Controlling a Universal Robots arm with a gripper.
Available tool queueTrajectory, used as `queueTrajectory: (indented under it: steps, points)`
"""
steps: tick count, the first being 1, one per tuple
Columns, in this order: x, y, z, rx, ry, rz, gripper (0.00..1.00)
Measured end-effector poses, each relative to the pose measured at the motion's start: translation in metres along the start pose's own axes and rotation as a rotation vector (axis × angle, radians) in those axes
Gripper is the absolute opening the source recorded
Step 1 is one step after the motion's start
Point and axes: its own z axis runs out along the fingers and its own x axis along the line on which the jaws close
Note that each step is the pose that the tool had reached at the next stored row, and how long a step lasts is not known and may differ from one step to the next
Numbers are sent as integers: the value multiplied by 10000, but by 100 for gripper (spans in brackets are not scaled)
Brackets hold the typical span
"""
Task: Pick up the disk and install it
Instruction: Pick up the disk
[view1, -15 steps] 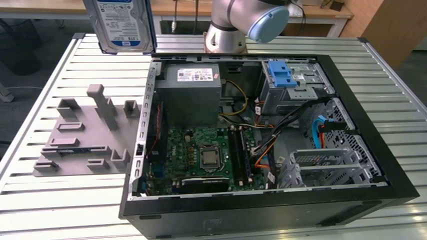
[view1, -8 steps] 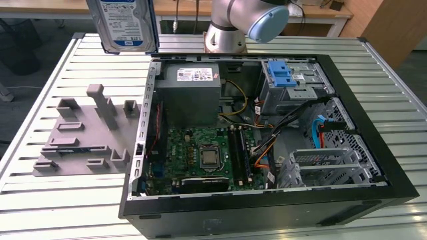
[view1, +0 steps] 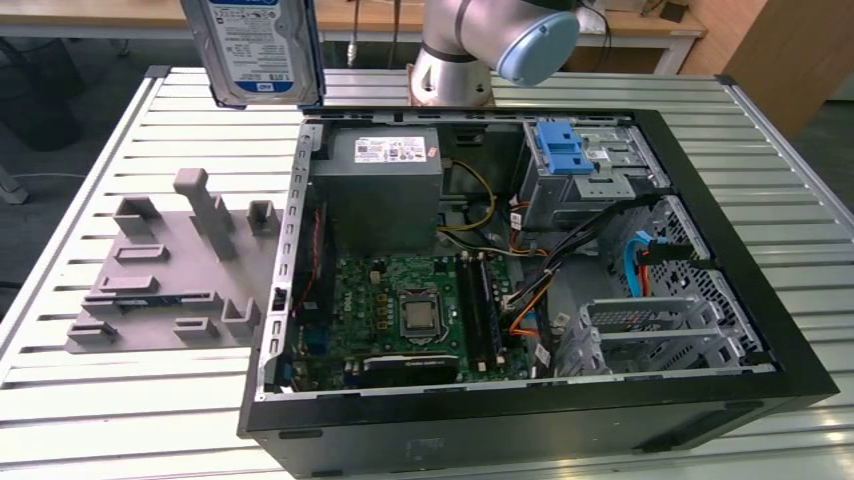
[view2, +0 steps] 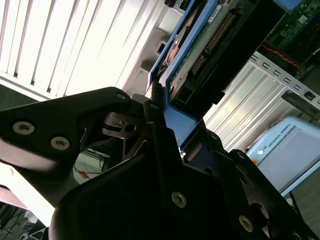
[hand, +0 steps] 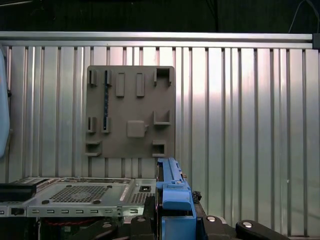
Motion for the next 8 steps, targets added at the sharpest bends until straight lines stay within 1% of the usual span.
queueTrajectory:
  steps: [8]
  points:
    - [-1, -69, -1, 0, 0, 0, 36]
